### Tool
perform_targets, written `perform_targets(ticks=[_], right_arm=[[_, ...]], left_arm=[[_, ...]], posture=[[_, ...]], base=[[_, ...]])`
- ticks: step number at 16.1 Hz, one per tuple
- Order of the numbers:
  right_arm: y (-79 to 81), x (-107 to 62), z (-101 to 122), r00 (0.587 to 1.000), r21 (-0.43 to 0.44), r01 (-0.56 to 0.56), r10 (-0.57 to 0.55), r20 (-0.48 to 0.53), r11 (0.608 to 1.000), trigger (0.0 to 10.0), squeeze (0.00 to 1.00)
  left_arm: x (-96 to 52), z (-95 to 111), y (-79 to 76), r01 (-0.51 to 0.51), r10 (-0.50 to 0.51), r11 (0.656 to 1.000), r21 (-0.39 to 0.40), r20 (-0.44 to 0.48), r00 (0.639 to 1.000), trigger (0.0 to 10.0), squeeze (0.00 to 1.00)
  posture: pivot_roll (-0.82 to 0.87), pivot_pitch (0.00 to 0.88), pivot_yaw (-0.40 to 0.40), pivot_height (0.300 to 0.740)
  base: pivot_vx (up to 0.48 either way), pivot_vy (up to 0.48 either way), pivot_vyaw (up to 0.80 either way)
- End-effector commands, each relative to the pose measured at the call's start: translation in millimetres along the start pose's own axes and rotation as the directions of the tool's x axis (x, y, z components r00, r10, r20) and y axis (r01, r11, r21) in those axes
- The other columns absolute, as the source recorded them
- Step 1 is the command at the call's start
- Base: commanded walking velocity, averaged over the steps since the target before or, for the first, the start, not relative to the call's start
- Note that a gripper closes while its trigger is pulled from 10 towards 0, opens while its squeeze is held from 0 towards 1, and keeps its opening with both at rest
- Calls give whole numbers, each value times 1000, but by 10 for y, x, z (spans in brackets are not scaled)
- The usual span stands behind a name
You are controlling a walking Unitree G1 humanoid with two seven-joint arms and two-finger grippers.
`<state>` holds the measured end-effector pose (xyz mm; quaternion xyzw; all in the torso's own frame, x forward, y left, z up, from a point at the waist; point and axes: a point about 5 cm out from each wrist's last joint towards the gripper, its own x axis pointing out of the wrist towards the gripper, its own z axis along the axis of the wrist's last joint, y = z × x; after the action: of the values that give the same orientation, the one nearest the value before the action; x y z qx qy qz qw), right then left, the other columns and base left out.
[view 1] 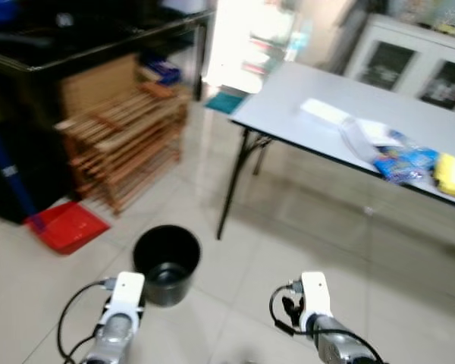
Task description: Picking trash to rubbish bin
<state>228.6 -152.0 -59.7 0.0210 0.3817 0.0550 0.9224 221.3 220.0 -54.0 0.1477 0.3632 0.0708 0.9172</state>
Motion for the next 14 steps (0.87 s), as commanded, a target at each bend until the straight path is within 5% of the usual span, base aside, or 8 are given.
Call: perform_targets(ticks=[1, 14], right_arm=[[-105, -24, -39, 1000, 2, 26, -26, -14, 1000, 10000, 0], [-94, -22, -20, 1000, 3, 22, -22, 1, 1000, 10000, 0]], left_arm=[[-11, 15, -125, 35, -35, 999, -8, 5, 999, 10000, 0], [-7, 36, -132, 45, -45, 999, -16, 14, 999, 10000, 0]], posture=[[31, 0, -112, 740], [31, 1, -110, 740]], base=[[0, 0, -800], [0, 0, -738]])
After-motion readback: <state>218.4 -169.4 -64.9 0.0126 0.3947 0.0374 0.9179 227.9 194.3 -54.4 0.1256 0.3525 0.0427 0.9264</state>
